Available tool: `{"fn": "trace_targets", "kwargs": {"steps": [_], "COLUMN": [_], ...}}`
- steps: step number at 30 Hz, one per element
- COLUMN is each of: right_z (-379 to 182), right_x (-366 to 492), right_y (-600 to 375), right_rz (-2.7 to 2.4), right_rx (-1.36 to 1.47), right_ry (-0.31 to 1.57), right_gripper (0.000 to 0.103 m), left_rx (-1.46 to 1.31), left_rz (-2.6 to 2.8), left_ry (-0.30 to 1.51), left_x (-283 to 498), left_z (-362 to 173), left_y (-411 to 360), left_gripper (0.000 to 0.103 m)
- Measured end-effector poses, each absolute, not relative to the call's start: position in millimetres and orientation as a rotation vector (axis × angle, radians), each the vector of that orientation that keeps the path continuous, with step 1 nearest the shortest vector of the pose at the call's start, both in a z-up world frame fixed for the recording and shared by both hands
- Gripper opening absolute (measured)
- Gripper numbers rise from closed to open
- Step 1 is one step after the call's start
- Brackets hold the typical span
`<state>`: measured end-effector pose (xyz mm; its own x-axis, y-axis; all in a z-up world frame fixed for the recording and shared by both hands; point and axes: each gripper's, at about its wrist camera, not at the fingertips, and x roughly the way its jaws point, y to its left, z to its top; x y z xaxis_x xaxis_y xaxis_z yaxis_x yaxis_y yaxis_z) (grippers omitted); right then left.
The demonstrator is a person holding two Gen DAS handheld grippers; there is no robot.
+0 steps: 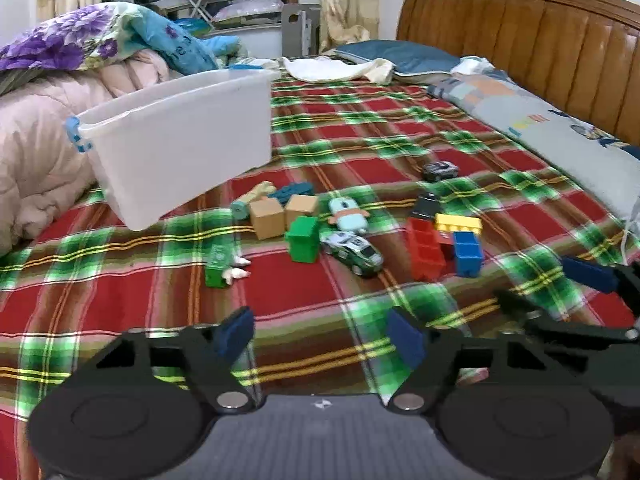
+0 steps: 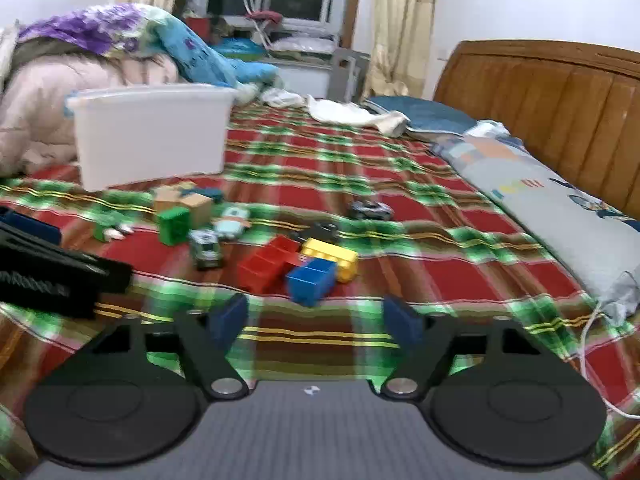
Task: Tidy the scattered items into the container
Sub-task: 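Grasp the red brick with the left tool while the right tool grasps the blue brick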
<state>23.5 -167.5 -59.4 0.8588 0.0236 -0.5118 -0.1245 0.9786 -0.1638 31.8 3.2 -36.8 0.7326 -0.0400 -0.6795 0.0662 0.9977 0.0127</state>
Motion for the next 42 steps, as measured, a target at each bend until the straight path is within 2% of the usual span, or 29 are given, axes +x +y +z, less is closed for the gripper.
{"fn": "trace_targets", "kwargs": {"steps": [3, 5, 8, 10, 12, 22, 23, 26, 33, 35, 36, 37, 42], "right_z": [-61, -61, -64, -69, -74, -89, -90, -93, -91, -92, -91, -91, -93], "right_x": [29, 36, 45, 50, 53, 87, 91, 93, 87, 87, 88, 87, 86], "right_y": [-183, -194, -195, -189, -185, -167, -167, -180, -205, -207, -207, -207, -204], "right_rz": [0.03, 0.051, 0.096, 0.117, 0.146, 0.158, 0.141, 0.107, 0.111, 0.117, 0.12, 0.121, 0.11], "right_rx": [-0.177, -0.113, -0.084, -0.114, -0.124, -0.097, -0.097, -0.074, -0.082, -0.074, -0.074, -0.077, -0.087], "right_ry": [0.527, 0.53, 0.543, 0.553, 0.56, 0.598, 0.605, 0.639, 0.653, 0.654, 0.653, 0.651, 0.641], "right_gripper": [0.064, 0.061, 0.053, 0.047, 0.044, 0.042, 0.034, 0.028, 0.028, 0.028, 0.028, 0.028, 0.028], "left_rx": [0.01, -0.041, -0.062, -0.066, -0.1, -0.108, -0.114, -0.113, -0.112, -0.101, -0.084, -0.068, -0.078], "left_rz": [-0.075, -0.131, -0.203, -0.224, -0.258, -0.305, -0.314, -0.326, -0.308, -0.292, -0.268, -0.246, -0.251], "left_ry": [0.781, 0.799, 0.772, 0.786, 0.81, 0.821, 0.828, 0.84, 0.859, 0.86, 0.864, 0.87, 0.848], "left_x": [40, 46, 52, 60, 68, 88, 91, 99, 120, 123, 124, 125, 120], "left_z": [-40, -42, -44, -46, -49, -48, -48, -50, -62, -68, -71, -74, -79], "left_y": [11, 9, -5, -16, -20, -21, -21, -26, -55, -62, -64, -66, -63], "left_gripper": [0.072, 0.066, 0.066, 0.058, 0.054, 0.053, 0.053, 0.053, 0.053, 0.046, 0.035, 0.03, 0.029]}}
